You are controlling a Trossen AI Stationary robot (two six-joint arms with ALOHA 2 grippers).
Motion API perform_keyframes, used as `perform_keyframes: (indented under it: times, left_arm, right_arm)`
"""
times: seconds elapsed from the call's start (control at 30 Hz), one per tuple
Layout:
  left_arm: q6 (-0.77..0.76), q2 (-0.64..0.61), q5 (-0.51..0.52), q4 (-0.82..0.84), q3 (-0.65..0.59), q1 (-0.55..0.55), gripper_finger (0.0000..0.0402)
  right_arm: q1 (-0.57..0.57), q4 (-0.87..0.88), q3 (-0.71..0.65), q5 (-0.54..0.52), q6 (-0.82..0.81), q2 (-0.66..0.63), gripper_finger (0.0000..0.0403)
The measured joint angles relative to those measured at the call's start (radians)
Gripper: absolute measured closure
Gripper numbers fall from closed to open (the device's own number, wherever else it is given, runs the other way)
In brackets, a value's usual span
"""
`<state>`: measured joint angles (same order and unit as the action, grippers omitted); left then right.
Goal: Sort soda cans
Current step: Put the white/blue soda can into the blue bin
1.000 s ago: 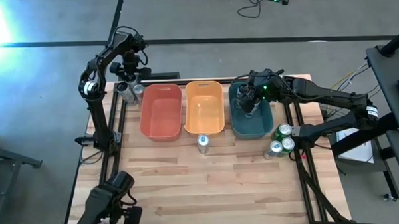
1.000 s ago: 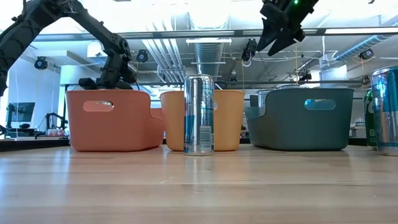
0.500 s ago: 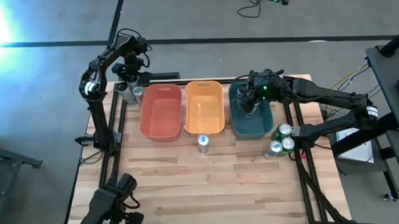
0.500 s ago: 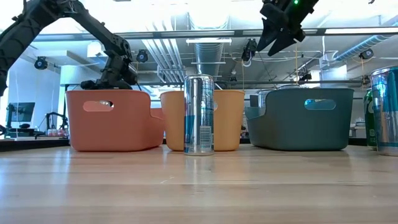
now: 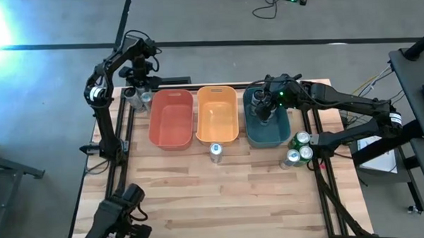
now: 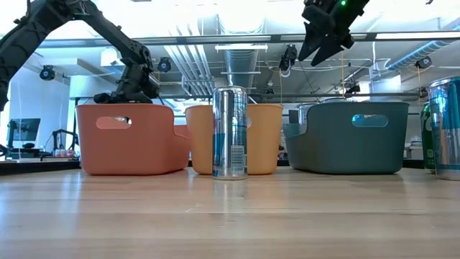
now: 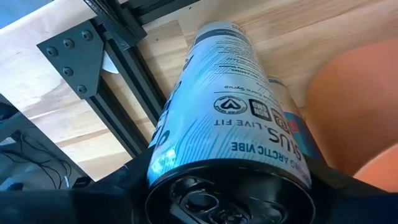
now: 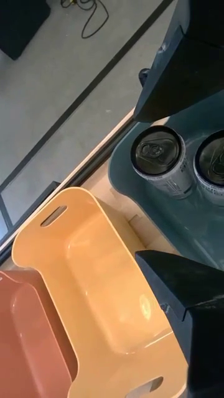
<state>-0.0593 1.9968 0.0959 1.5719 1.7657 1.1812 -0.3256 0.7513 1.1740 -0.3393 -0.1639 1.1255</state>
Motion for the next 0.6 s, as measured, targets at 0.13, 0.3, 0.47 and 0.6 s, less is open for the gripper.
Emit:
perform_keyframes:
  times: [0.13, 0.3, 0.47, 0.6]
  left_arm:
    - [-0.001, 0.0, -0.006, -0.001, 0.0, 0.0, 0.013]
    - [-0.012, 0.0, -0.017, -0.021, 0.0, 0.0, 0.0085]
    - [-0.035, 0.0, -0.017, -0.044, 0.0, 0.002, 0.009]
    - [-0.031, 0.0, -0.011, -0.036, 0.0, 0.003, 0.0106]
  right_arm:
    - [0.0, 0.003, 0.0, 0.001, -0.004, 0.0, 0.0055]
    - [0.0, 0.005, 0.0, 0.003, -0.008, 0.0, 0.0055]
    - [0.0, 0.012, 0.0, 0.003, -0.009, 0.0, 0.0055]
    - [0.0, 0.022, 0.0, 0.003, -0.011, 0.0, 0.0055]
